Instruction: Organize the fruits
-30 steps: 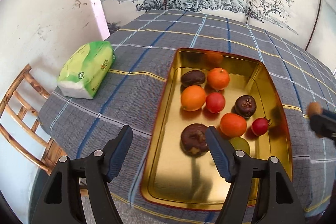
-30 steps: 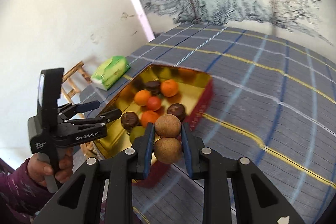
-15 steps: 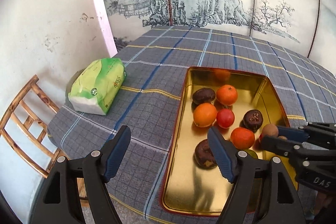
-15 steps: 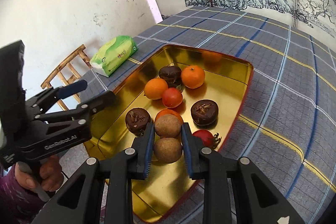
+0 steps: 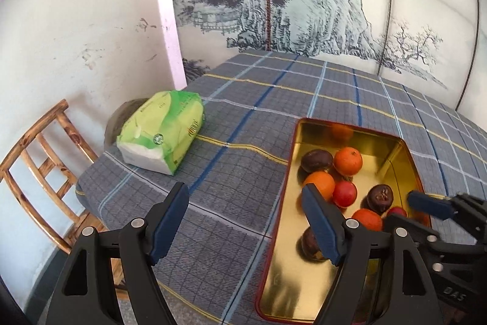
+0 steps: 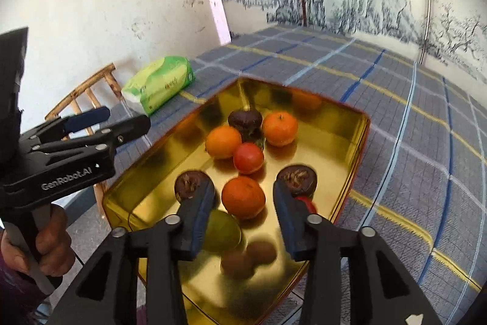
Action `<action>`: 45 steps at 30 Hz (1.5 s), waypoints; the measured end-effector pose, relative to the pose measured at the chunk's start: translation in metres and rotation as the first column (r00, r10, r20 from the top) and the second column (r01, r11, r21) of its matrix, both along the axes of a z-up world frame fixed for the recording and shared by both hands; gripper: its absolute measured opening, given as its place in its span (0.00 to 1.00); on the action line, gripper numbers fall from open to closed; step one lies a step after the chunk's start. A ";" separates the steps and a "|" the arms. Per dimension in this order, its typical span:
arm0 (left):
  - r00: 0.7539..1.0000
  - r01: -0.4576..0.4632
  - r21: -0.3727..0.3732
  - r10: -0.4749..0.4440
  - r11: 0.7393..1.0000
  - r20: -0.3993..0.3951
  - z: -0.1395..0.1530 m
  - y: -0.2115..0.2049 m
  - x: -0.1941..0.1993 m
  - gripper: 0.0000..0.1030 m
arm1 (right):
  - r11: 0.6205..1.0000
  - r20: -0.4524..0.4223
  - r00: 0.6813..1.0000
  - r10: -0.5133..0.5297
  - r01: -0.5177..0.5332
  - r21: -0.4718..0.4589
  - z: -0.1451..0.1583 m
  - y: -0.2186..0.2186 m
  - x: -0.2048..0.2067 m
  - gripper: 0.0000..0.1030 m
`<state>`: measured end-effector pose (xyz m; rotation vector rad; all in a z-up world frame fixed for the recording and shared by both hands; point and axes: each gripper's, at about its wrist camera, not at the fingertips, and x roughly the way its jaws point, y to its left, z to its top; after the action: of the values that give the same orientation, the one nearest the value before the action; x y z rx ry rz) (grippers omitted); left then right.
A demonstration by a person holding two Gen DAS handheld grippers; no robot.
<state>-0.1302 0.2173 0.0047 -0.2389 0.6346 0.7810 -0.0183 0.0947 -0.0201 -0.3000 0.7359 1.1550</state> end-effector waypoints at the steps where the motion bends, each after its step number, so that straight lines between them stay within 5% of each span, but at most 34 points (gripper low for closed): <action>1: 1.000 -0.004 0.006 0.004 1.000 0.001 0.002 0.000 -0.001 0.76 | 1.000 0.016 1.000 -0.008 0.008 0.014 0.004 -0.002 -0.001 0.44; 13: 0.987 -0.047 0.123 0.028 0.991 0.157 0.048 -0.021 -0.025 0.93 | 0.955 0.270 0.941 -0.205 0.132 0.265 0.069 -0.043 -0.033 0.90; 17: 0.973 -0.043 0.172 0.002 0.984 0.230 0.071 -0.032 -0.037 0.98 | 0.941 0.311 0.920 -0.241 0.143 0.306 0.080 -0.050 -0.040 0.94; 25: 0.967 0.021 0.300 -0.095 0.954 0.234 0.104 -0.069 -0.043 1.00 | 0.915 0.338 0.893 -0.297 0.164 0.370 0.094 -0.064 -0.049 0.96; 34: 0.961 0.088 0.260 -0.151 0.962 0.233 0.110 -0.079 -0.037 1.00 | 0.889 0.320 0.879 -0.354 0.209 0.408 0.100 -0.080 -0.045 0.98; 45: 0.972 0.064 0.218 -0.111 0.974 0.209 0.099 -0.075 -0.033 1.00 | 0.892 0.338 0.863 -0.375 0.238 0.383 0.091 -0.076 -0.049 0.99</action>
<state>-0.1637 0.1420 0.1037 -0.1007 0.3476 0.7178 -0.0677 0.0184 0.0711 -0.1214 0.2026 0.8465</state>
